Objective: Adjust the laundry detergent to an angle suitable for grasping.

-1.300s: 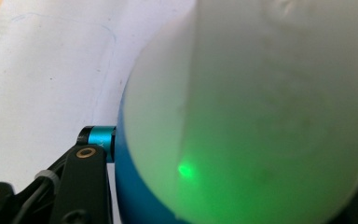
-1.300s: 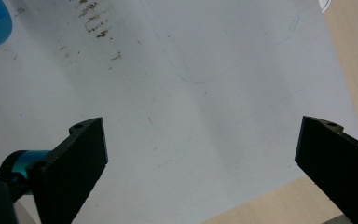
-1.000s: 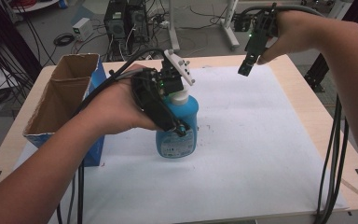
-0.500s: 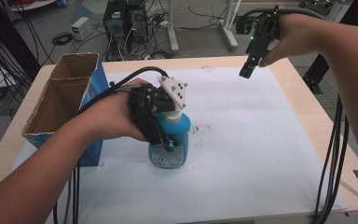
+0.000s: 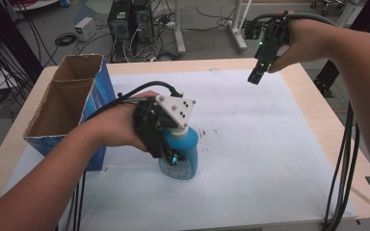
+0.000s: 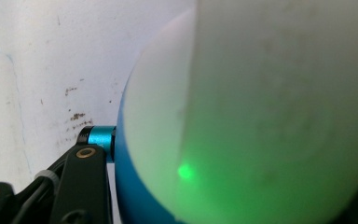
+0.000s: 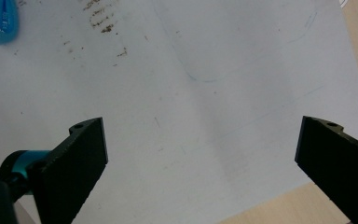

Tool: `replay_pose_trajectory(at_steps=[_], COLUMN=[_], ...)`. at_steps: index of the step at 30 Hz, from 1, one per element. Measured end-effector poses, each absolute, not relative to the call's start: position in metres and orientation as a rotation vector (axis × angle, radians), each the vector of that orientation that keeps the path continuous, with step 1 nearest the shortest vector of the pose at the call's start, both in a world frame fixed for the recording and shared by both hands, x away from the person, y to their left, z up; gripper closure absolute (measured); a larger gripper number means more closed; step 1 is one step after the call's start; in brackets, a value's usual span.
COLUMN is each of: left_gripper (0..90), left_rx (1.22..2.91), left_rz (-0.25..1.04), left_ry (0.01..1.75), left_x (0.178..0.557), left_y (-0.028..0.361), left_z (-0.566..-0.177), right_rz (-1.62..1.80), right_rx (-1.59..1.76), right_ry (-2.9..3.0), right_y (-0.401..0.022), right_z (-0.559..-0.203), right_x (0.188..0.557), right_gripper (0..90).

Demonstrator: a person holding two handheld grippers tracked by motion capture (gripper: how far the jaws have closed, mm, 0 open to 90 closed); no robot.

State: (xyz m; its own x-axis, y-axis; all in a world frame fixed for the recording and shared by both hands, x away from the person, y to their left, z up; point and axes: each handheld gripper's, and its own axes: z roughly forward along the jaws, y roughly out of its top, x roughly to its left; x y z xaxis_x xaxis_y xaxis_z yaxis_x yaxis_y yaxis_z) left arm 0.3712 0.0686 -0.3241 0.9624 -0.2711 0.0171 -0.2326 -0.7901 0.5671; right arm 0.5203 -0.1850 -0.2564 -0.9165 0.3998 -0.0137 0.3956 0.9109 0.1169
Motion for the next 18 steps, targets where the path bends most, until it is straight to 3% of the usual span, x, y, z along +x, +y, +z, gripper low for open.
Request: replay_pose_trajectory(at_steps=[18], left_gripper=[42.8], left_rx=[2.517], left_rz=[-0.12], left_ry=[-0.406], left_x=[0.3744], left_y=[0.0715], left_z=[-0.3204], right_rz=[0.172], right_rx=[0.639], right_ry=[3.034], right_y=[-0.1838], right_z=[-0.2592], right_x=[0.5212], right_gripper=[1.3])
